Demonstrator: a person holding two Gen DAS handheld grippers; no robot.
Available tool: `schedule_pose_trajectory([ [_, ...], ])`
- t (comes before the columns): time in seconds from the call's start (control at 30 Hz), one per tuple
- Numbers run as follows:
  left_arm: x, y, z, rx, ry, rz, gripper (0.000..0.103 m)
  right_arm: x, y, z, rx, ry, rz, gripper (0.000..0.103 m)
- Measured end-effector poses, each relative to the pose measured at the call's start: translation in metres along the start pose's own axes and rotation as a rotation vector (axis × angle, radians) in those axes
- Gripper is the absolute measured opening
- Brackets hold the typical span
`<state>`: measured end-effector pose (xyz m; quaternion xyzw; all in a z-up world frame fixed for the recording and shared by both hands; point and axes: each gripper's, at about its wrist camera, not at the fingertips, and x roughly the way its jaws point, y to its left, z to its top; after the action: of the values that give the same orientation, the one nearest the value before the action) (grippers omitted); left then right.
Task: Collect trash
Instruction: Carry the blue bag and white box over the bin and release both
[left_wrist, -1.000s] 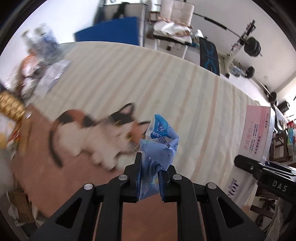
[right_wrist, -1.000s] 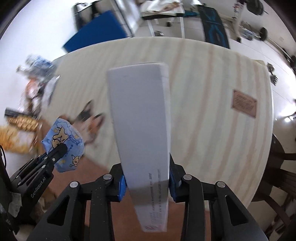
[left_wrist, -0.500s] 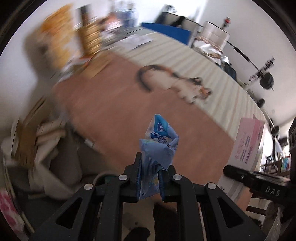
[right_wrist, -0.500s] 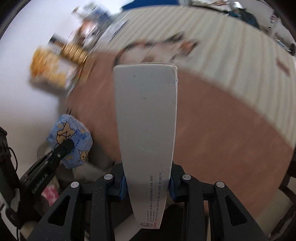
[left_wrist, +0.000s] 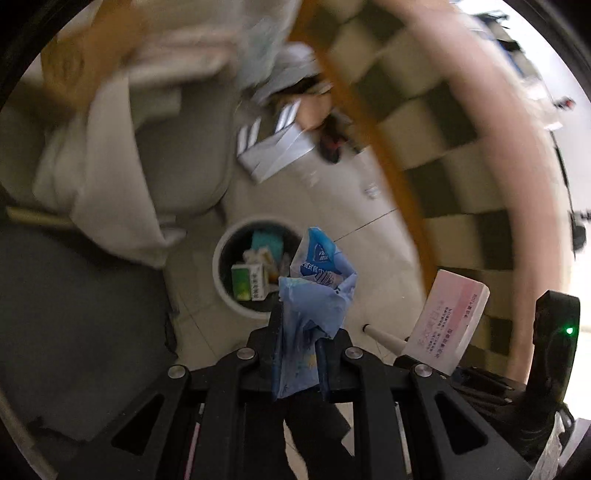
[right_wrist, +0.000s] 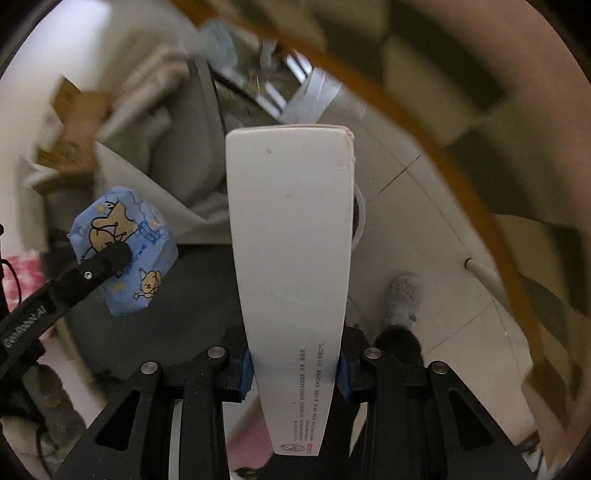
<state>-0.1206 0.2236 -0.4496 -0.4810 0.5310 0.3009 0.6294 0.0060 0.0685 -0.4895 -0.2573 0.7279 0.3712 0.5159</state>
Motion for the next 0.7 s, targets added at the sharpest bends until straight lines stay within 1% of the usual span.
schedule_pose_trajectory([
  [0.03,0.027,0.014,0.005,-0.030,0.022,-0.009,0.012,0.016,0.001,0.011,-0.004,0.011,-0.005,0.036],
  [0.13,0.091,0.043,0.017,-0.075,0.069,-0.023,0.013,0.084,-0.002,0.043,-0.011,0.054,-0.022,0.036],
  [0.23,0.150,0.058,0.031,-0.096,0.108,-0.038,0.013,0.152,-0.015,0.077,-0.007,0.103,-0.015,0.036],
  [0.3,0.189,0.067,0.039,-0.100,0.139,-0.046,0.014,0.184,-0.031,0.094,-0.002,0.132,-0.015,0.037],
  [0.37,0.218,0.076,0.041,-0.106,0.163,-0.040,0.025,0.221,-0.040,0.110,-0.009,0.186,-0.007,0.038],
  [0.4,0.226,0.080,0.041,-0.107,0.164,-0.031,0.044,0.239,-0.044,0.117,-0.004,0.205,0.000,0.041],
  [0.43,0.237,0.084,0.042,-0.108,0.161,-0.017,0.070,0.248,-0.043,0.122,-0.006,0.212,0.002,0.054],
  [0.47,0.238,0.089,0.040,-0.115,0.154,-0.007,0.080,0.257,-0.046,0.127,-0.012,0.214,0.003,0.065],
  [0.5,0.241,0.094,0.037,-0.126,0.148,0.005,0.089,0.262,-0.050,0.129,-0.018,0.212,0.006,0.086],
  [0.53,0.241,0.098,0.035,-0.134,0.150,0.012,0.090,0.262,-0.052,0.126,-0.024,0.204,0.015,0.091],
  [0.57,0.242,0.101,0.033,-0.140,0.147,0.025,0.091,0.262,-0.051,0.127,-0.031,0.196,0.013,0.091],
  [0.6,0.240,0.102,0.030,-0.137,0.140,0.057,0.095,0.259,-0.050,0.126,-0.045,0.181,-0.014,0.094],
  [0.63,0.237,0.102,0.028,-0.130,0.136,0.079,0.096,0.255,-0.052,0.123,-0.059,0.166,-0.035,0.100],
  [0.7,0.227,0.099,0.023,-0.113,0.107,0.115,0.096,0.246,-0.048,0.119,-0.089,0.129,-0.091,0.103],
])
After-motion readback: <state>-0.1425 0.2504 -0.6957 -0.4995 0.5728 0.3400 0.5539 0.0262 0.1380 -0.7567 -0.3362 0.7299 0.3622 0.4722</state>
